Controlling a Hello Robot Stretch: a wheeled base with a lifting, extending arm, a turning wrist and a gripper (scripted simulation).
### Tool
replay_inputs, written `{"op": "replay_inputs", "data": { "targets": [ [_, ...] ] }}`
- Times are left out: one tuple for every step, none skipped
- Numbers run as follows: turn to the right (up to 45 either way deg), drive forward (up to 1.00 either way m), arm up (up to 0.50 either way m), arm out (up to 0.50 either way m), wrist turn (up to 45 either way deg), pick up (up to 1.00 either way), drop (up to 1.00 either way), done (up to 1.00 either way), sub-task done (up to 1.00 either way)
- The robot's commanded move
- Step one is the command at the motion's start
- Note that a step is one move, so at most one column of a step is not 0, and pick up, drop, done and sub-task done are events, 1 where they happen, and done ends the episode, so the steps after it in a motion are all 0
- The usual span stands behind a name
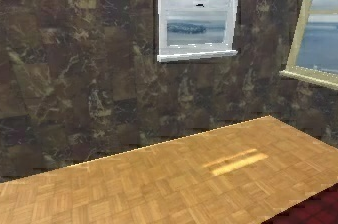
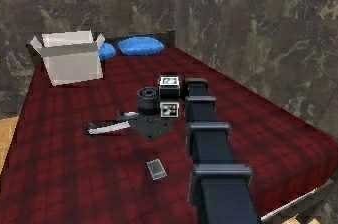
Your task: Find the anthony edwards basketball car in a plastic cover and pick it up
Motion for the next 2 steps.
{"op": "replay_inputs", "data": {
  "targets": [
    [0.0,0.00,0.00,0.00,36.0,0.00,0.00,0.00,0.00],
    [0.0,0.00,-0.30,0.00,0.0,0.00,0.00,0.00,0.00]
  ]
}}
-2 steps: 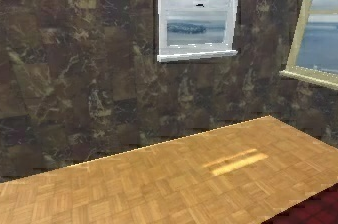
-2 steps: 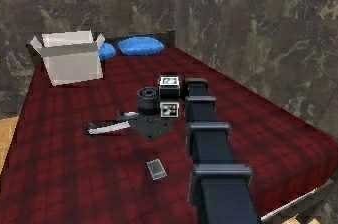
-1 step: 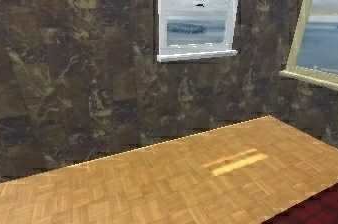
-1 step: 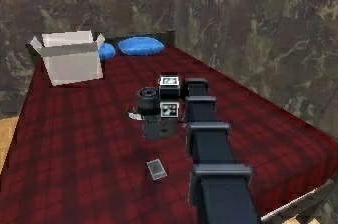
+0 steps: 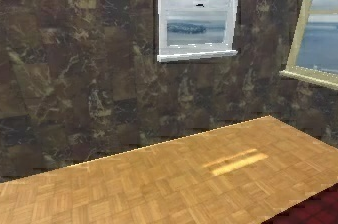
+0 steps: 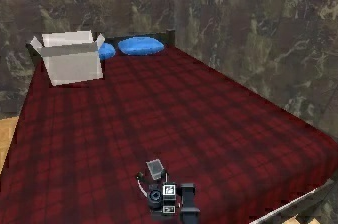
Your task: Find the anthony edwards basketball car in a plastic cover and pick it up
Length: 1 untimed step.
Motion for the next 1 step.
{"op": "replay_inputs", "data": {
  "targets": [
    [0.0,0.00,0.00,0.00,0.0,1.00,0.00,0.00,0.00]
  ]
}}
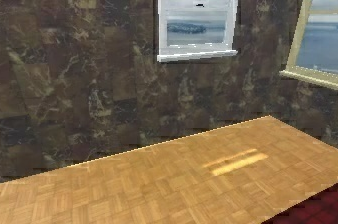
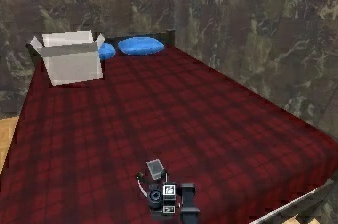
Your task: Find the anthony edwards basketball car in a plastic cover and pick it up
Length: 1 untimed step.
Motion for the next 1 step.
{"op": "replay_inputs", "data": {
  "targets": [
    [0.0,0.00,0.10,0.00,0.0,0.00,0.00,0.00,0.00]
  ]
}}
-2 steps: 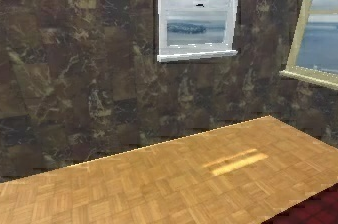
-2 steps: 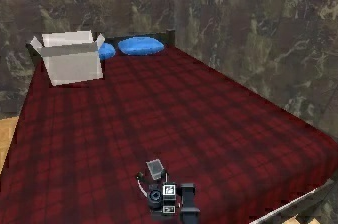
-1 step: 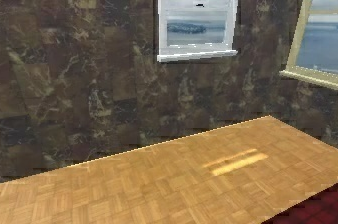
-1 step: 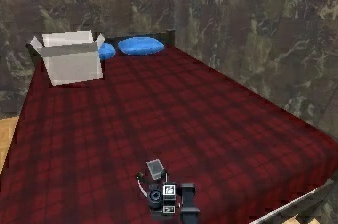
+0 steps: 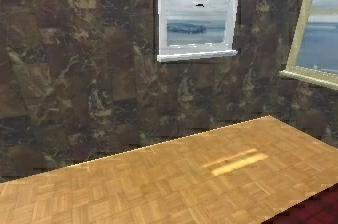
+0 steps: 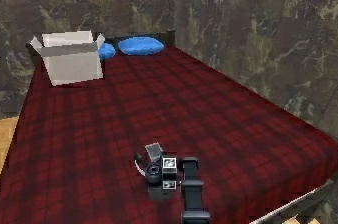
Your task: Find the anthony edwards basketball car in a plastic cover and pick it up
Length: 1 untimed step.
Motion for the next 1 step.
{"op": "replay_inputs", "data": {
  "targets": [
    [0.0,0.00,0.00,0.00,0.0,0.00,0.00,1.00,0.00]
  ]
}}
